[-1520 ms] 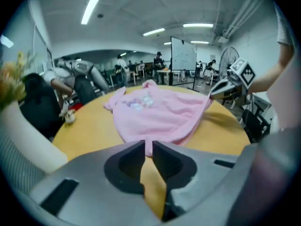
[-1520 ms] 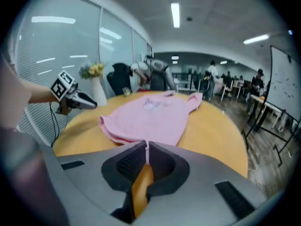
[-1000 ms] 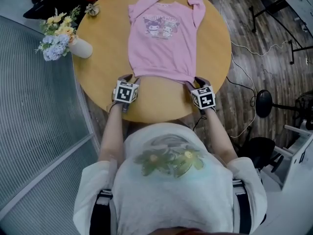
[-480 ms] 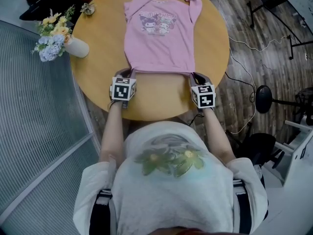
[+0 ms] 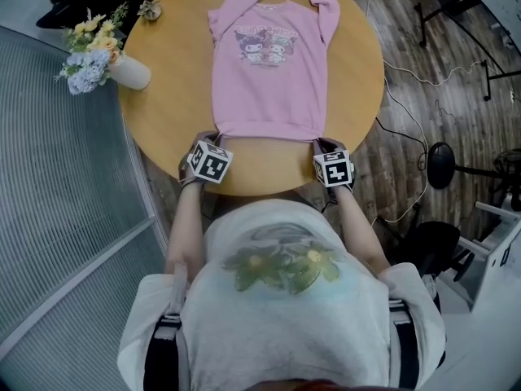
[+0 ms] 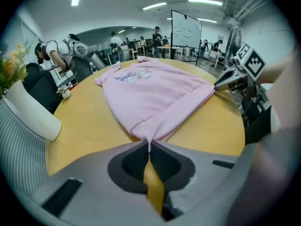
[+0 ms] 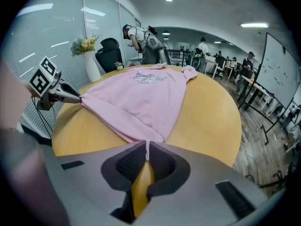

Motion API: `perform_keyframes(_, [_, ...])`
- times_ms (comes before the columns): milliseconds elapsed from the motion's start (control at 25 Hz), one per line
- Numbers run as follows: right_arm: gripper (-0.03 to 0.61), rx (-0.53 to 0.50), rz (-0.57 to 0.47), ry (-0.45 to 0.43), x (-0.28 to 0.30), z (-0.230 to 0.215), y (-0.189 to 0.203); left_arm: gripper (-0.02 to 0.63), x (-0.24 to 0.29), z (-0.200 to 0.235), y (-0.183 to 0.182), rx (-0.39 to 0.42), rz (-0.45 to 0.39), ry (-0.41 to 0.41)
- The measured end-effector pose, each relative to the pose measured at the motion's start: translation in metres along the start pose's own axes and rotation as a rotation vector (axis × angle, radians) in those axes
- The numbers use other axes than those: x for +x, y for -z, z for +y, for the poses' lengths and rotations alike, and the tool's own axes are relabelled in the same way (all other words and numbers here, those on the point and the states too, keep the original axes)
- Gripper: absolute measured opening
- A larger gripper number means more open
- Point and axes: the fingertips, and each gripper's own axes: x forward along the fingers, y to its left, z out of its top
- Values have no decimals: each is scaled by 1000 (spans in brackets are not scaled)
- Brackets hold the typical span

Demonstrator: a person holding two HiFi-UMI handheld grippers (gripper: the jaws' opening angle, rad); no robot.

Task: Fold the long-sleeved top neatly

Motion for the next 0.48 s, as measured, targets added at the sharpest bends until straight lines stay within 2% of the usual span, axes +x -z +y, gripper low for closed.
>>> perform_keyframes(80, [35, -1, 17, -14, -1, 2, 7, 15, 1, -1, 11, 12, 30, -7])
perform_keyframes(240, [35, -15, 41, -49, -2, 7, 20, 15, 7, 0, 39, 117, 98, -41])
perform_keyframes(400, [35, -22, 45, -46, 0, 5, 21, 15, 9, -1, 38, 85, 75, -48])
perform_keyframes(480, [35, -28, 72, -50, 1, 6, 21, 15, 11, 0, 38, 42, 72, -36])
